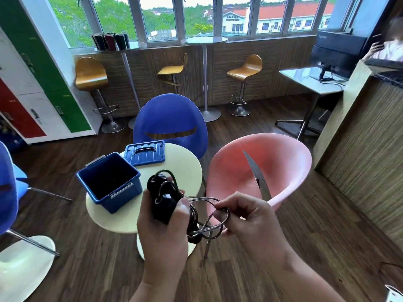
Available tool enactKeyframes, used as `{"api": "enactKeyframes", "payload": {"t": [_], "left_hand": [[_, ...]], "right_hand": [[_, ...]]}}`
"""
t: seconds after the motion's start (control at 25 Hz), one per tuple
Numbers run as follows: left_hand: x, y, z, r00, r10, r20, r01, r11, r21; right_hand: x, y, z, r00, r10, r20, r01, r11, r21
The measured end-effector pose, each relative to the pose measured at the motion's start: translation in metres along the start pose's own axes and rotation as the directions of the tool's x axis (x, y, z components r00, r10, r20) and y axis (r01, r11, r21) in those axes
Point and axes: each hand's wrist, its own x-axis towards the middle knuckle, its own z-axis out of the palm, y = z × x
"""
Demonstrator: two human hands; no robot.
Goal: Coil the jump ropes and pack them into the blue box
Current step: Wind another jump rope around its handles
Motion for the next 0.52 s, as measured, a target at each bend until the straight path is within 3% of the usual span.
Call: {"api": "enactKeyframes", "payload": {"t": [0.08,0.16,0.28,0.44,0.52], "left_hand": [[-0.004,0.003,0.003,1.000,0.016,-0.001,-0.016,0.996,-0.088],[-0.008,0.002,0.005,0.998,0.055,0.004,-0.054,0.986,-0.156],[-0.013,0.003,0.007,0.992,0.122,0.041,-0.111,0.973,-0.203],[-0.015,0.005,0.002,0.973,0.202,0.107,-0.179,0.965,-0.191],[-0.013,0.005,0.002,0.987,0.143,0.080,-0.121,0.967,-0.225]], "right_hand": [[0.002,0.001,0.002,0.999,0.024,-0.047,-0.024,1.000,0.016],[0.005,0.001,0.008,0.987,0.148,-0.058,-0.137,0.977,0.162],[0.007,0.002,0.014,0.927,0.360,0.099,-0.374,0.887,0.272],[0.005,0.002,0.014,0.907,0.362,0.214,-0.410,0.875,0.256],[0.006,0.002,0.016,0.906,0.372,0.202,-0.421,0.845,0.331]]}}
